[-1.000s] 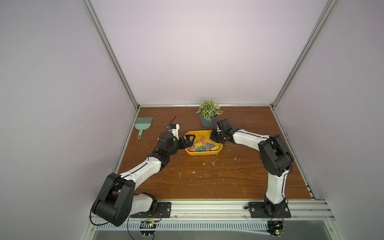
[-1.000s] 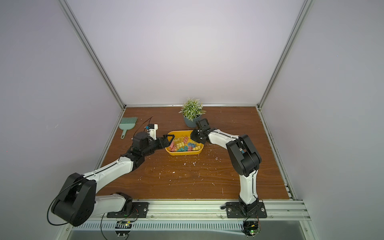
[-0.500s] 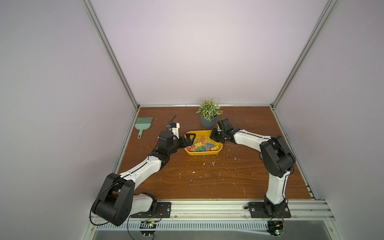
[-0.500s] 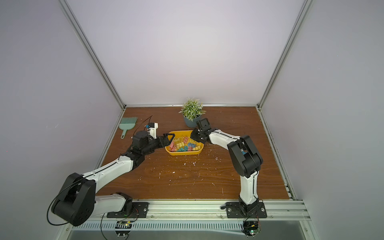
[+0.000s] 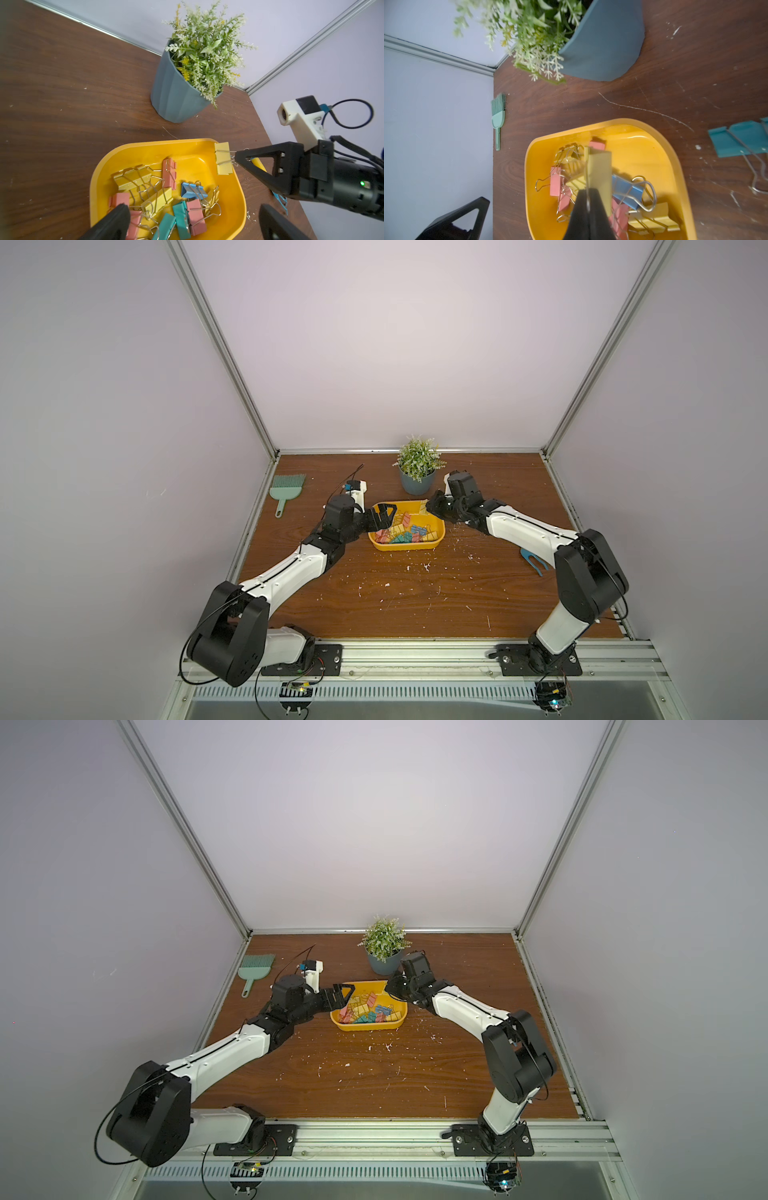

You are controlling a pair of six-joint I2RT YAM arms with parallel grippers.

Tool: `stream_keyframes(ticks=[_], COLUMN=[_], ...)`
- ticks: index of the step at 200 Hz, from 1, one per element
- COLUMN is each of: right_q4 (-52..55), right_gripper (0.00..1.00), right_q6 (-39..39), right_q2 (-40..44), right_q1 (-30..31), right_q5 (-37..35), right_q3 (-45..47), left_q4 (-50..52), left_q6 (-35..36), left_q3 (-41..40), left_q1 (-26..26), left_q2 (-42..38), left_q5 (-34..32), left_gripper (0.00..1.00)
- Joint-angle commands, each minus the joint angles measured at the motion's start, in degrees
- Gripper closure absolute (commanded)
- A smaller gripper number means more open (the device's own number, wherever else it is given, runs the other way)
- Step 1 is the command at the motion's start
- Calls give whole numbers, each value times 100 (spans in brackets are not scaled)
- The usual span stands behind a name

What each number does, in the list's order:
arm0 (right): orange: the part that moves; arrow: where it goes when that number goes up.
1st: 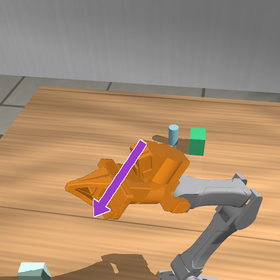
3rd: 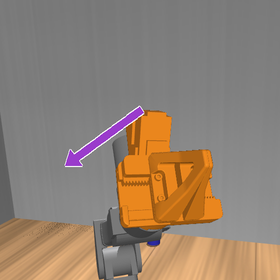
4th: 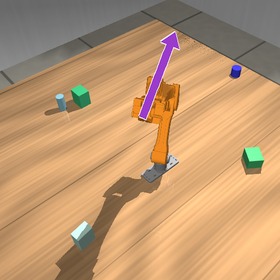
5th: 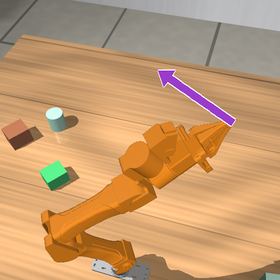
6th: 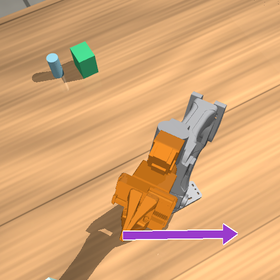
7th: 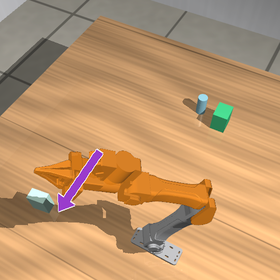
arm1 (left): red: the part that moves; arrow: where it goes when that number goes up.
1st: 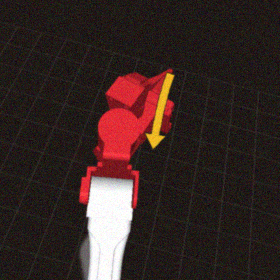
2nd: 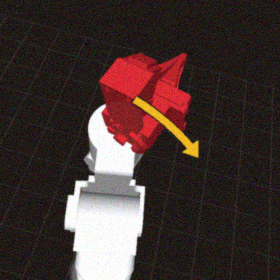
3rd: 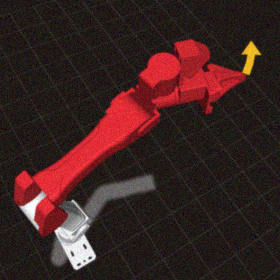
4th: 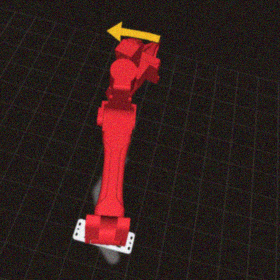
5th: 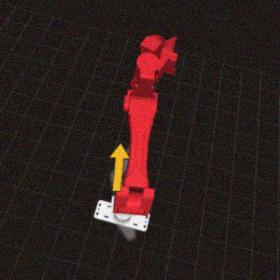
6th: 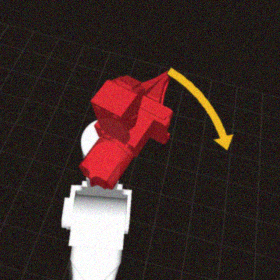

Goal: Take out the binder clips from the storage box
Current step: Pick up the binder clip from the storage box, then place the binder clip at the center of the board.

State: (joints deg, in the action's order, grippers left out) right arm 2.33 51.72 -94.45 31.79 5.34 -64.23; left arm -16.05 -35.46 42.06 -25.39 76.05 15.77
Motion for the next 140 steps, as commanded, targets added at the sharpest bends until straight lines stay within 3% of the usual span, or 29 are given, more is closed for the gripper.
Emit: stream_keyframes(ticks=[1,50,85,140], right_q4=[-206,-401,-615,-364], right_gripper=[100,100,100,100], right_q6=[-41,374,1104,2482], right_q2=[623,1700,2202,1894], right_q1=[-20,-311,-808,-1095], right_q5=[-564,-1642,-1809,-2135], right_q3=[209,1088,1924,2189], left_q4=[360,654,887,1120], left_q6=[374,839,1079,1205], left_q3=[297,893,1384,1955], left_q1=[-264,-954,-1501,-1978], left_q2=[141,507,920,1547], left_q5=[-345,-887,-1254,-1383], left_gripper=[0,0,0,0])
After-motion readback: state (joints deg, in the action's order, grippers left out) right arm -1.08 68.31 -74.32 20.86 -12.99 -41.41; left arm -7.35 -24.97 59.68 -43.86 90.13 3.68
